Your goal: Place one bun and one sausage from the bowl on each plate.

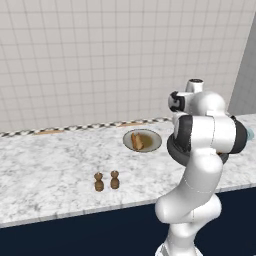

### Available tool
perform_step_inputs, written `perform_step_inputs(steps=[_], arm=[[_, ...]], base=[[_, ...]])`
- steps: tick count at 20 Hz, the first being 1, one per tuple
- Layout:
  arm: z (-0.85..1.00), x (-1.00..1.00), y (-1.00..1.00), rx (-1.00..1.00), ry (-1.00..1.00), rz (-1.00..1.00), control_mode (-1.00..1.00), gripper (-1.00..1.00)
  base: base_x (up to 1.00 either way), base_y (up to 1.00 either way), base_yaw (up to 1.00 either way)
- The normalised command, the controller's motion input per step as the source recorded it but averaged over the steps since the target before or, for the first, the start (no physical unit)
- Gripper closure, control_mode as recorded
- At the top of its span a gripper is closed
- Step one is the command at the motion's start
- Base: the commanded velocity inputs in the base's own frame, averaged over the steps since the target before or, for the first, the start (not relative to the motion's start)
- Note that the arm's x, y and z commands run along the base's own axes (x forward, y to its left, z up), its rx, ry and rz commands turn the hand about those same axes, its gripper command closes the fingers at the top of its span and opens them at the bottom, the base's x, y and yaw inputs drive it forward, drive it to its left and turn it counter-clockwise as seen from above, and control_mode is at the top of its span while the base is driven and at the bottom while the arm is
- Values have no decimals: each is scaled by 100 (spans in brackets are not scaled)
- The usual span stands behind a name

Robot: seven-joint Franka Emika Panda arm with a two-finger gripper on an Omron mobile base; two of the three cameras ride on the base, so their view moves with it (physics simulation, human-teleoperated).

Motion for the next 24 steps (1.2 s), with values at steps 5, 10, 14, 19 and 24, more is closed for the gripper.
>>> perform_step_inputs(steps=[5,10,14,19,24], arm=[[-1,19,-33,0,1,-3,-100,-100],[-14,0,-5,0,0,0,-100,-100],[-11,-2,11,0,0,0,-100,-100],[-23,6,4,0,0,0,-100,-100],[-29,5,1,0,0,0,-100,-100]], base=[[0,0,0],[0,0,0],[0,0,0],[0,0,0],[0,0,0]])
